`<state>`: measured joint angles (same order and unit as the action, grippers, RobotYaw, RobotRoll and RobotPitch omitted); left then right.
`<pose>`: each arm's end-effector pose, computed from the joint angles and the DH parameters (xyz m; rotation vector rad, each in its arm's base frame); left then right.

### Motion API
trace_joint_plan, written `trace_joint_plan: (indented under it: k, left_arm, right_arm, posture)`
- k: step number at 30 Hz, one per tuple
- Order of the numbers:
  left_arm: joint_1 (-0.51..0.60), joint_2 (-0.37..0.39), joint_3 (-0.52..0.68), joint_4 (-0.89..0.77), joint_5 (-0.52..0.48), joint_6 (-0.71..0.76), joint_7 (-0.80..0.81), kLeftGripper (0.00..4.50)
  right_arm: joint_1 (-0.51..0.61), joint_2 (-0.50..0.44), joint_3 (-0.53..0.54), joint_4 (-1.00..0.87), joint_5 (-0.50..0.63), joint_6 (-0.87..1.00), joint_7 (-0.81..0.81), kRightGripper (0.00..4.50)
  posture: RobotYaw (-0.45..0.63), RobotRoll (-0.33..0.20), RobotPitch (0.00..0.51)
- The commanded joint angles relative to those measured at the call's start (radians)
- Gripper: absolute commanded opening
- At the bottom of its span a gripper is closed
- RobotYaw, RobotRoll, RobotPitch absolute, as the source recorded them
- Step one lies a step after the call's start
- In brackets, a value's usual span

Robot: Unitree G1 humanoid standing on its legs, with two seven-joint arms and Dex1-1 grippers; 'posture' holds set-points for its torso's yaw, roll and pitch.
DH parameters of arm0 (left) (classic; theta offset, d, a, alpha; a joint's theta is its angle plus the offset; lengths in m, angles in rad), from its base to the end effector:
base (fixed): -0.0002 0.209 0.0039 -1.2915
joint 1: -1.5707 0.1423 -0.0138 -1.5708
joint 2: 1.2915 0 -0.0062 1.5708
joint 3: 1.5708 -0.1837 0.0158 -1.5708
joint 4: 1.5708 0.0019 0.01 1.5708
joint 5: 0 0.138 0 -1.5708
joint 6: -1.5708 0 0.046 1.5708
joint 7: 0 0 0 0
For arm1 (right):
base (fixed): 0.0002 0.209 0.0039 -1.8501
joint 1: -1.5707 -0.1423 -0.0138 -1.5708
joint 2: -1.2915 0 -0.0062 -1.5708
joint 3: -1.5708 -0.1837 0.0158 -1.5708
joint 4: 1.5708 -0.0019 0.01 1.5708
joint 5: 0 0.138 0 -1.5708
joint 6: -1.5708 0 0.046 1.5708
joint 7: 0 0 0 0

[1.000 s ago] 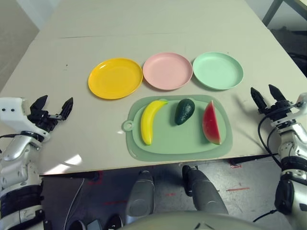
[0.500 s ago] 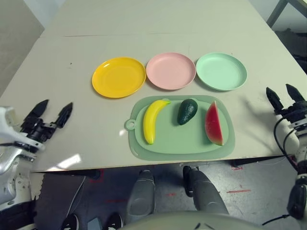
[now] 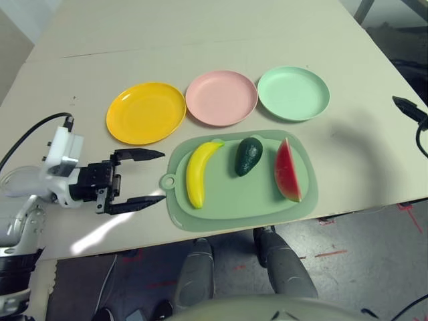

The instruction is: Place the fruits into color-matched plates.

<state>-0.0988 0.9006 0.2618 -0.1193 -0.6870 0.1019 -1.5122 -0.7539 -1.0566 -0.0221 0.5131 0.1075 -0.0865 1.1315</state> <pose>0.2085 0.3079 0.1895 0.3684 -0.0506 -1.4029 0.2698 -0.3418 0.2753 -0.9085 0.0867 0.6594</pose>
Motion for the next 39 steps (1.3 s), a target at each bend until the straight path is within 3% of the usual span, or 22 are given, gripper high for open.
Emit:
trace_joint_plan:
  k: [1, 4, 8, 15, 26, 39]
  left_arm:
    - [-0.008, -0.014, -0.024, 0.017, 0.024, -0.022, -0.019, 4.49]
    - [-0.039, -0.041, -0.034, 0.056, 0.046, -0.050, -0.009, 4.49]
    - [-0.054, -0.047, -0.018, 0.098, 0.055, -0.060, 0.000, 4.49]
    - [-0.058, -0.048, -0.051, 0.126, 0.091, -0.093, -0.028, 4.49]
    - [-0.104, -0.100, -0.109, 0.147, 0.145, -0.134, 0.005, 4.49]
    - [-0.115, -0.095, -0.144, 0.147, 0.156, -0.138, -0.010, 4.49]
  right_arm:
    - [-0.089, -0.015, 0.107, -0.020, -0.055, -0.107, 0.192, 4.50]
    - [-0.224, -0.007, 0.236, -0.006, -0.179, -0.391, 0.306, 4.50]
    - [-0.307, 0.042, 0.294, -0.042, -0.134, -0.518, 0.428, 4.50]
    - [-0.327, 0.067, 0.422, -0.227, 0.014, -0.522, 0.483, 4.50]
    - [-0.290, 0.080, 0.548, -0.348, 0.053, -0.495, 0.483, 4.50]
    - [-0.277, 0.186, 0.610, -0.269, -0.035, -0.550, 0.483, 4.50]
  posture:
    - [-0.09, 0.000, 0.228]
    - [-0.09, 0.000, 0.224]
    - [-0.09, 0.000, 0.220]
    - [-0.08, 0.000, 0.214]
    - [-0.07, 0.000, 0.204]
    - [-0.07, 0.000, 0.218]
